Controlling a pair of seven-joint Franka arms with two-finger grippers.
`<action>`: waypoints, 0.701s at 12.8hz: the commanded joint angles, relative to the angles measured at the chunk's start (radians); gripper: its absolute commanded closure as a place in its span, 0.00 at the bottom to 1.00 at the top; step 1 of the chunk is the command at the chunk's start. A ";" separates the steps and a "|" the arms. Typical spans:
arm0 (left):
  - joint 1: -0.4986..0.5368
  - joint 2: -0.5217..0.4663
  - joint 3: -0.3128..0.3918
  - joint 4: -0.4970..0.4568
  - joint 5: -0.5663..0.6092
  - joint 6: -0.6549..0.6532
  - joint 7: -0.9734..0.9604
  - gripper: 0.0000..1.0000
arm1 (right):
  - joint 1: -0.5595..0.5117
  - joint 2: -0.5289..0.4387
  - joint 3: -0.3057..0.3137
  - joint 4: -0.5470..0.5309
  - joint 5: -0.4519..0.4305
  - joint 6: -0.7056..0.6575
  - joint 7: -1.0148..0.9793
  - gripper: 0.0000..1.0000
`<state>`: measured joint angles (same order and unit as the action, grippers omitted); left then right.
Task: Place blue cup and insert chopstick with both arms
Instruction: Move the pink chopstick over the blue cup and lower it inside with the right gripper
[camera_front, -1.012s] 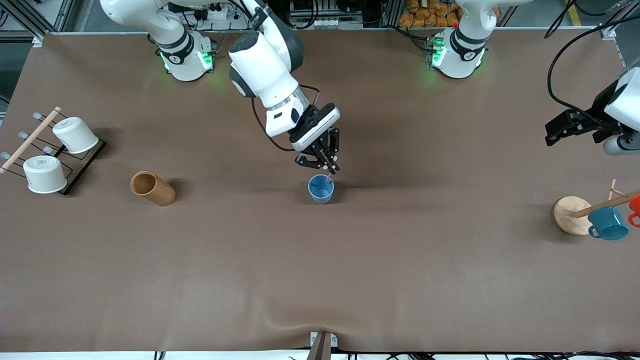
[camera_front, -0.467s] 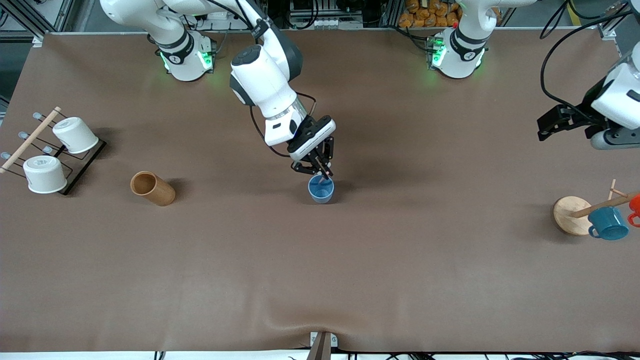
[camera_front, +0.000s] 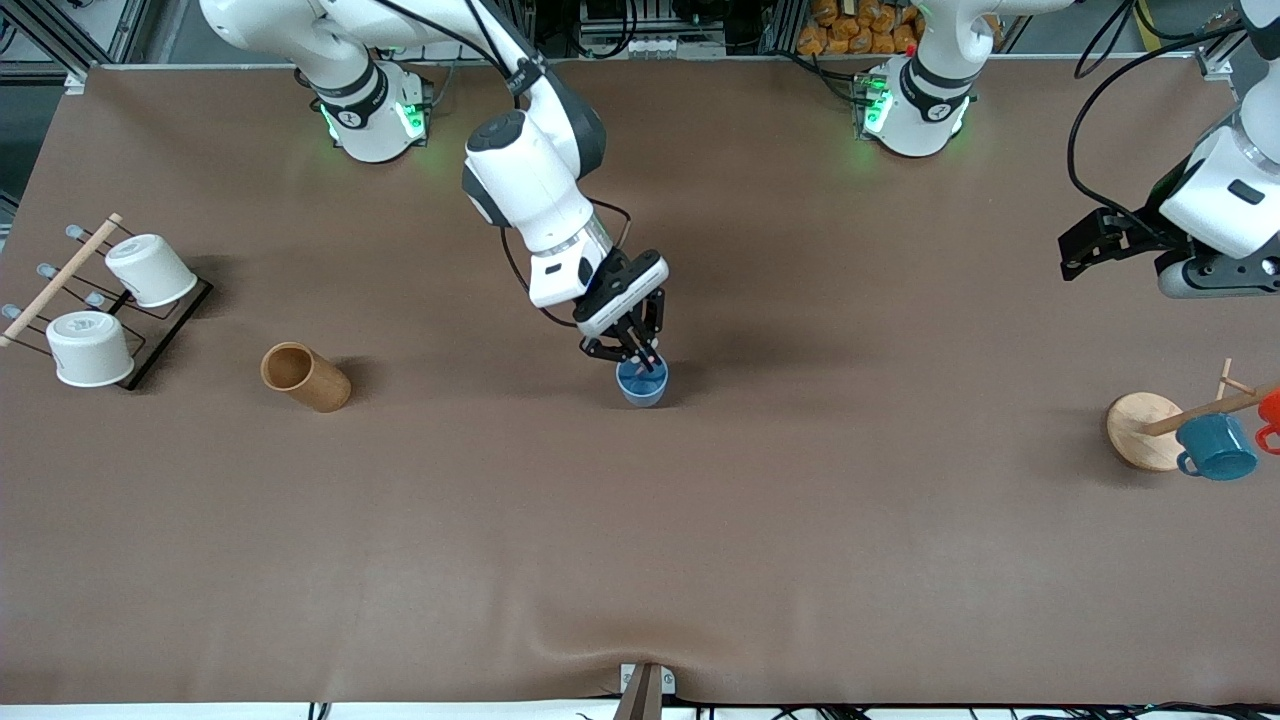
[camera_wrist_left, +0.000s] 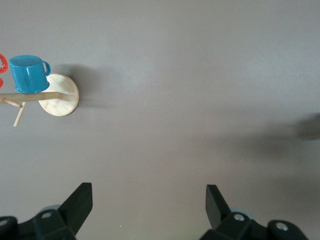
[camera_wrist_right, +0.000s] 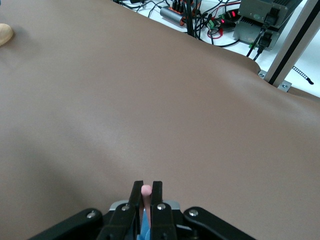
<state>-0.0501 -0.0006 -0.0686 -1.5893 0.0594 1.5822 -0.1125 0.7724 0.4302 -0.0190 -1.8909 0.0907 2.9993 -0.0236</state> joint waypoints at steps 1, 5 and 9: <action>0.009 -0.021 -0.022 0.006 -0.007 -0.001 -0.004 0.00 | -0.012 0.024 0.008 0.030 -0.008 0.009 0.005 0.49; 0.016 -0.025 -0.020 0.000 -0.010 -0.017 -0.004 0.00 | -0.019 0.021 0.008 0.032 -0.006 0.009 0.013 0.00; 0.024 -0.030 -0.016 0.002 -0.012 -0.025 -0.004 0.00 | -0.021 0.009 0.008 0.032 -0.005 0.007 0.014 0.00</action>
<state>-0.0376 -0.0060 -0.0803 -1.5799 0.0594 1.5713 -0.1142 0.7660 0.4454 -0.0221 -1.8651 0.0907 3.0074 -0.0232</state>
